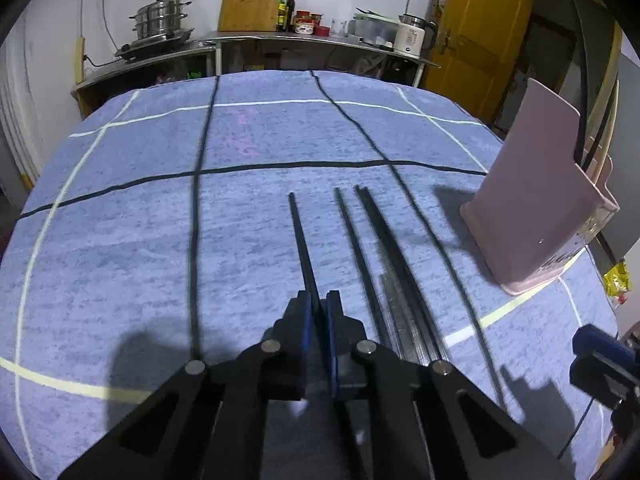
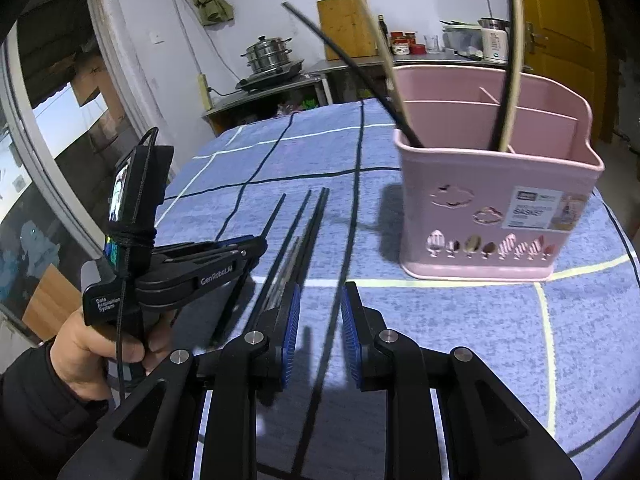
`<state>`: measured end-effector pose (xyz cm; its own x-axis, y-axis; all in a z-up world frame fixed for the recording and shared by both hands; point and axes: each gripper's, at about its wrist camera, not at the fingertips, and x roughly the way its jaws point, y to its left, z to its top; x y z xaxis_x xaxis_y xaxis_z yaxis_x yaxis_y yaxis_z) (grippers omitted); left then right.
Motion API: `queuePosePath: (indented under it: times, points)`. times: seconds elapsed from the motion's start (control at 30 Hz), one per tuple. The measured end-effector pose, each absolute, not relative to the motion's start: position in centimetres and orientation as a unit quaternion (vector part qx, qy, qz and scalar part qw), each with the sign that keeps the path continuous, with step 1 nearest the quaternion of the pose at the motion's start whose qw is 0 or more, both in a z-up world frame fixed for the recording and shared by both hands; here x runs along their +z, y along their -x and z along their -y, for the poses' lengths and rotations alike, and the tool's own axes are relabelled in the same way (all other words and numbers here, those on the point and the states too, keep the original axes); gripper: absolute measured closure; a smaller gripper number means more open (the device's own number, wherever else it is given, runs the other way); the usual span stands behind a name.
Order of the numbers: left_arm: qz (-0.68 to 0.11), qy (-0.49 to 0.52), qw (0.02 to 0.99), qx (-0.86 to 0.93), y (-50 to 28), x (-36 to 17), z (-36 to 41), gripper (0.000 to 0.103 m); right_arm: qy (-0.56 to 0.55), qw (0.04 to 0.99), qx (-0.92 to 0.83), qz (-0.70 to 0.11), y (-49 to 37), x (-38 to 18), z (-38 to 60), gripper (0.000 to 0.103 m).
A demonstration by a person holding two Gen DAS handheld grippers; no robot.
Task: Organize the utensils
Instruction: 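Move the left gripper down to the black chopsticks on the sheet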
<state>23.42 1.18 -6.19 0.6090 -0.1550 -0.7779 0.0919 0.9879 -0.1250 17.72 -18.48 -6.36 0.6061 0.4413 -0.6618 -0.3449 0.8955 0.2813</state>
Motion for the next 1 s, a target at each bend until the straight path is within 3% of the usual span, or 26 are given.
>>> queuePosePath:
  times: [0.4, 1.0]
  points:
    - [-0.437, 0.081, 0.896, -0.002, -21.0, -6.3, -9.5, 0.096, -0.031, 0.882, 0.251, -0.397, -22.4, -7.7, 12.2, 0.081]
    - [-0.451, 0.122, 0.883, -0.034, -22.9, -6.6, -10.8, 0.096, 0.005, 0.865, 0.216, -0.453, -28.8, -11.0, 8.3, 0.081]
